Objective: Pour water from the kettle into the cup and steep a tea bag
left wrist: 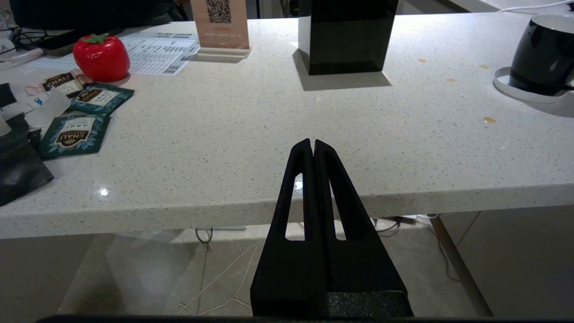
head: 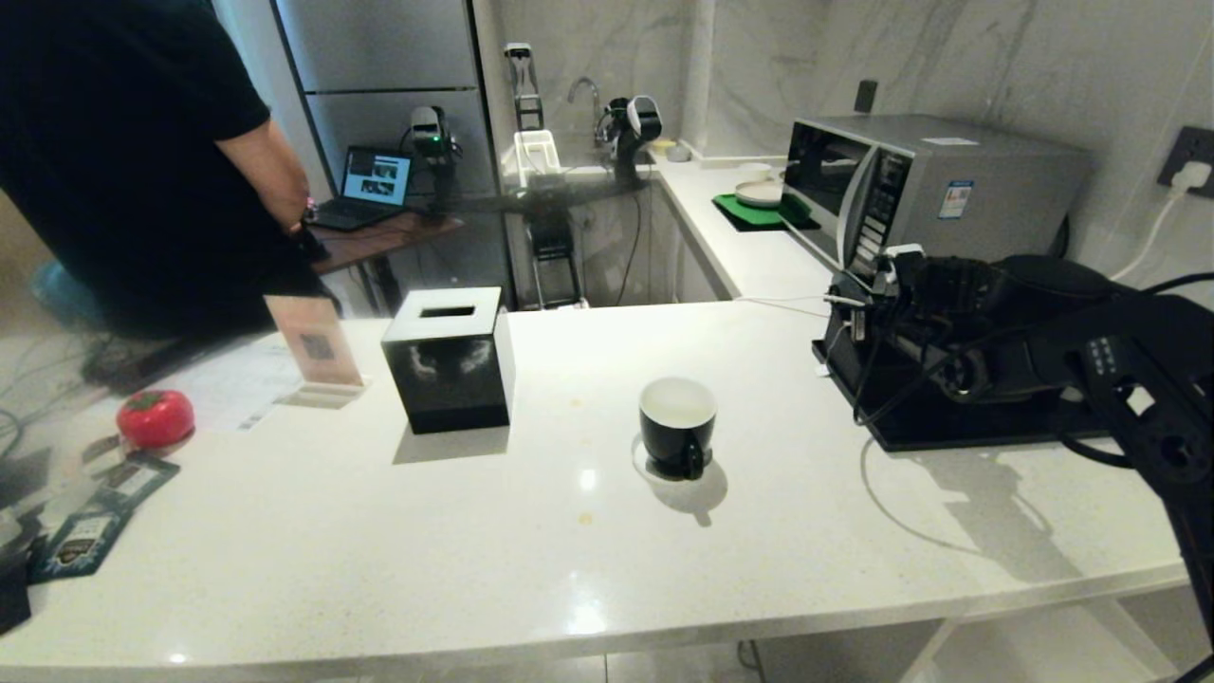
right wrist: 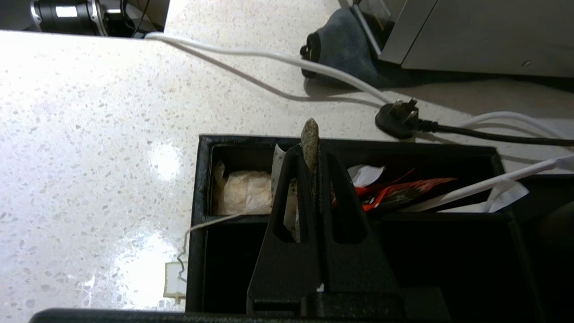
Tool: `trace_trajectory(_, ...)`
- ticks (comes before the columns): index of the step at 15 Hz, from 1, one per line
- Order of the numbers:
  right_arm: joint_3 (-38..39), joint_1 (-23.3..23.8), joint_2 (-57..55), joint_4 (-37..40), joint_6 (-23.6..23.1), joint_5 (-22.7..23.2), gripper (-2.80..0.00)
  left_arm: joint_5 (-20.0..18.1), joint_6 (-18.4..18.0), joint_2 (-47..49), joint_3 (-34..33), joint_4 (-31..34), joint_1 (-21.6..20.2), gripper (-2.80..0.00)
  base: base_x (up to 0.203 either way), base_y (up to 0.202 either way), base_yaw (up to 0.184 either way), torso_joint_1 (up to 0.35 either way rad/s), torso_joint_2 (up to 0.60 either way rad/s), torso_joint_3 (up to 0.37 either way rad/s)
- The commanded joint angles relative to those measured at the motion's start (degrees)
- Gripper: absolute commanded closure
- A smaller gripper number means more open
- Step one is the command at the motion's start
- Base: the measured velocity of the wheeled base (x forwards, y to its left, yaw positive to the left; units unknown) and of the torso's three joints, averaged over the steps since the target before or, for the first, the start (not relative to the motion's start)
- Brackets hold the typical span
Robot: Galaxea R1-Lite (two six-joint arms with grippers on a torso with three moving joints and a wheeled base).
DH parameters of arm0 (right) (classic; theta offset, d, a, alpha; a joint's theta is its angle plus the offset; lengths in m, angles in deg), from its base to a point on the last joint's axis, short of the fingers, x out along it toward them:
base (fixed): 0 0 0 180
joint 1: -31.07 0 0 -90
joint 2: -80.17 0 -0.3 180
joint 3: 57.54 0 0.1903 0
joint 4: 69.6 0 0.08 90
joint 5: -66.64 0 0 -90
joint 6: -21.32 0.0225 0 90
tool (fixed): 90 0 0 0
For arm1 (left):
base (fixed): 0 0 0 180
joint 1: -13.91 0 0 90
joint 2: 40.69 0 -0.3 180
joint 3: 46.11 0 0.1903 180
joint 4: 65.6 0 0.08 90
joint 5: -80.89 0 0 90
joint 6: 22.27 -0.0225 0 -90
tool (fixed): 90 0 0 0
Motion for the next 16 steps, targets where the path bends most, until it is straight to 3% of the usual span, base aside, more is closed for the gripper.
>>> trace_trajectory(1,0.0,-0.1,0.8,-0.2,-0.1,0.0,0.00,0.0,0.0,0.1,0.0,0.0,0.0,0.00,0.000,0.000,0.000,0.000,0.00,0.000)
trace_trajectory(16,3.4,-0.3,5.0,-2.9,-0.1,0.0,0.00,0.0,0.0,0.1,0.0,0.0,0.0,0.00,0.000,0.000,0.000,0.000,0.00,0.000)
